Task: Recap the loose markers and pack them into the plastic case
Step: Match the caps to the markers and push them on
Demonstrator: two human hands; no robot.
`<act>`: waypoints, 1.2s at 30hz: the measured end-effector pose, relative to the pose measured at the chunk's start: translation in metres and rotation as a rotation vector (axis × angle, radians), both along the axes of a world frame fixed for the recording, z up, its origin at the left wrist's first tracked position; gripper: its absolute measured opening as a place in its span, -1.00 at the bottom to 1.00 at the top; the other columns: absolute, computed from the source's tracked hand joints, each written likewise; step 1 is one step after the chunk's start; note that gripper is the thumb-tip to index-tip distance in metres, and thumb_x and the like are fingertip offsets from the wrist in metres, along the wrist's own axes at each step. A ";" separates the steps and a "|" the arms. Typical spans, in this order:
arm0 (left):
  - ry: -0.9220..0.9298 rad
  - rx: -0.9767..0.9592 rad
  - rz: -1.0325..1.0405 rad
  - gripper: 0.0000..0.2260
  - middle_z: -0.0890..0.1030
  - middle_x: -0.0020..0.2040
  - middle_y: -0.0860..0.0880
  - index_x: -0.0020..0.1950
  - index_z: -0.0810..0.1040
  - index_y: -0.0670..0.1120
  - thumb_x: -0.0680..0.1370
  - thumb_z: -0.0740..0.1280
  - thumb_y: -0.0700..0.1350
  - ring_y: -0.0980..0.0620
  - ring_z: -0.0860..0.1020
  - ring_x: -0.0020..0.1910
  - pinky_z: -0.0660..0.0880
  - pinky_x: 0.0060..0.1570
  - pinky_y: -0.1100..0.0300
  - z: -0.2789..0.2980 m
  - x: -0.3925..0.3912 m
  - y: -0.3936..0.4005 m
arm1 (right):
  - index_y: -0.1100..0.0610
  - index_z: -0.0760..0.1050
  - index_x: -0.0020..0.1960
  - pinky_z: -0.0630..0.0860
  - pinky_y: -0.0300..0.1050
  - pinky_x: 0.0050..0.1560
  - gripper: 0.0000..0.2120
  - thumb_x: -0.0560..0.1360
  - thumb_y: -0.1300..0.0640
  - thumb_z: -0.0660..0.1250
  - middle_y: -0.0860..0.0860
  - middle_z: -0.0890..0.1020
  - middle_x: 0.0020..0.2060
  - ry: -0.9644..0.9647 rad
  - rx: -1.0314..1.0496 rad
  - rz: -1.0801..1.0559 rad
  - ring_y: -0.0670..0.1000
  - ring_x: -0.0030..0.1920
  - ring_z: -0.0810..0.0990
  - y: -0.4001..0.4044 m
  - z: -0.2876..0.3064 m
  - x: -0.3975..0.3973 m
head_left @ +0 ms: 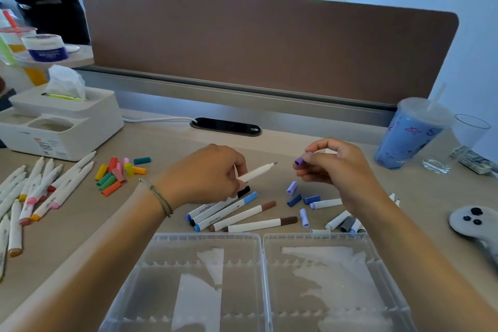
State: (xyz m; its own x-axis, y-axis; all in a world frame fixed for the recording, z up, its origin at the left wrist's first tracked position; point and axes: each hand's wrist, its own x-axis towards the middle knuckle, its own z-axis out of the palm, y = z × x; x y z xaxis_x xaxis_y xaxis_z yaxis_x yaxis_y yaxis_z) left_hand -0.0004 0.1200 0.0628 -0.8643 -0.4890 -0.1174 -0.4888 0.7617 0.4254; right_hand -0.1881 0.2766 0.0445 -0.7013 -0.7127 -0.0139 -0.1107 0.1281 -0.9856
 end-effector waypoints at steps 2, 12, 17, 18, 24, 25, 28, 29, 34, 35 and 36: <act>0.020 0.001 -0.011 -0.93 0.71 -0.21 0.10 0.06 0.62 0.05 0.58 0.40 -0.05 0.16 0.65 -0.20 0.61 0.05 0.05 -0.001 -0.003 0.004 | 0.23 0.58 0.06 0.70 -0.10 -0.12 -0.93 0.60 0.25 0.37 0.14 0.76 -0.17 -0.014 -0.034 0.000 0.13 -0.14 0.76 0.001 0.000 0.000; 0.052 -0.029 -0.023 -0.88 0.67 -0.11 0.08 0.09 0.61 0.05 0.56 0.41 -0.03 0.06 0.64 -0.16 0.62 0.03 0.12 -0.010 -0.010 0.007 | 0.19 0.59 0.05 0.70 -0.15 -0.13 -0.89 0.56 0.17 0.43 0.03 0.77 -0.21 0.065 -0.010 0.015 0.05 -0.17 0.77 -0.002 -0.005 0.009; 0.092 -0.054 -0.029 -0.88 0.65 -0.06 0.12 0.07 0.58 0.09 0.55 0.42 -0.03 0.07 0.61 -0.14 0.61 -0.01 0.17 -0.012 -0.013 0.012 | 0.19 0.59 0.00 0.70 -0.15 -0.10 -0.89 0.53 0.17 0.46 0.03 0.77 -0.22 0.105 -0.025 0.040 0.04 -0.17 0.76 -0.003 -0.007 0.015; 0.101 -0.059 -0.032 -0.87 0.65 -0.06 0.13 0.07 0.58 0.10 0.54 0.43 -0.03 0.08 0.60 -0.14 0.60 -0.01 0.18 -0.012 -0.013 0.013 | 0.19 0.60 -0.01 0.70 -0.15 -0.11 -0.90 0.53 0.17 0.47 0.03 0.77 -0.22 0.133 -0.027 0.036 0.03 -0.18 0.76 -0.003 -0.007 0.016; 0.212 -0.078 -0.027 -0.85 0.68 -0.10 0.04 0.12 0.67 0.00 0.58 0.40 -0.04 0.05 0.62 -0.21 0.63 -0.06 0.16 -0.016 -0.018 0.022 | 0.21 0.65 -0.05 0.71 -0.09 -0.11 -0.90 0.54 0.16 0.44 0.04 0.76 -0.21 0.288 -0.094 -0.049 0.00 -0.22 0.75 -0.003 -0.011 0.015; 0.237 -0.100 -0.026 -0.84 0.68 -0.13 0.04 0.13 0.68 -0.01 0.58 0.40 -0.04 0.06 0.60 -0.24 0.63 -0.07 0.15 -0.016 -0.020 0.024 | 0.21 0.65 -0.06 0.71 -0.10 -0.12 -0.90 0.54 0.16 0.44 0.05 0.76 -0.21 0.299 -0.117 -0.069 0.00 -0.23 0.75 -0.003 -0.012 0.015; 0.283 -0.132 -0.013 -0.82 0.67 -0.17 0.04 0.15 0.69 -0.01 0.58 0.40 -0.04 0.07 0.59 -0.26 0.63 -0.07 0.13 -0.019 -0.024 0.029 | 0.18 0.65 -0.09 0.70 -0.15 -0.15 -0.93 0.54 0.18 0.45 0.03 0.75 -0.24 0.310 -0.172 -0.113 -0.01 -0.26 0.75 -0.004 -0.016 0.018; 0.284 -0.129 -0.009 -0.82 0.67 -0.17 0.03 0.15 0.69 -0.02 0.58 0.40 -0.04 0.06 0.59 -0.25 0.63 -0.07 0.13 -0.020 -0.025 0.030 | 0.15 0.64 -0.10 0.69 -0.18 -0.16 -0.94 0.54 0.18 0.45 0.00 0.75 -0.24 0.314 -0.176 -0.120 -0.02 -0.26 0.75 -0.004 -0.018 0.019; 0.180 -0.110 -0.008 -0.90 0.62 -0.17 0.08 0.03 0.66 0.02 0.54 0.44 -0.03 0.06 0.58 -0.23 0.53 -0.18 0.26 -0.022 -0.026 0.027 | 0.23 0.65 -0.09 0.69 -0.18 -0.18 -0.91 0.56 0.22 0.43 -0.02 0.75 -0.28 0.373 -0.010 0.058 -0.02 -0.26 0.74 -0.001 -0.009 0.008; 0.154 -0.129 -0.007 -0.90 0.62 -0.15 0.09 0.02 0.67 0.03 0.53 0.45 -0.01 0.08 0.56 -0.23 0.50 -0.21 0.28 -0.024 -0.026 0.026 | 0.22 0.67 -0.09 0.70 -0.15 -0.17 -0.91 0.56 0.22 0.42 0.00 0.75 -0.28 0.398 0.072 0.125 -0.01 -0.26 0.74 0.002 -0.004 0.001; 0.128 -0.150 -0.001 -0.90 0.62 -0.15 0.10 0.00 0.68 0.04 0.52 0.45 0.01 0.10 0.54 -0.22 0.47 -0.24 0.30 -0.026 -0.026 0.025 | 0.21 0.68 -0.10 0.69 -0.16 -0.16 -0.90 0.56 0.21 0.43 0.01 0.75 -0.28 0.428 0.143 0.171 -0.02 -0.26 0.74 0.007 0.000 -0.008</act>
State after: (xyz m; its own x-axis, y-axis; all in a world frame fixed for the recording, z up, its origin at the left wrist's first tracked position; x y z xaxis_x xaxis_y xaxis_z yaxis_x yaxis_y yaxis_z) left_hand -0.0260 0.1448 0.0369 -0.8678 -0.4922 0.0677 -0.4373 0.8214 0.3661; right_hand -0.1958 0.2835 0.0443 -0.5380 -0.8305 0.1442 -0.5342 0.2036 -0.8205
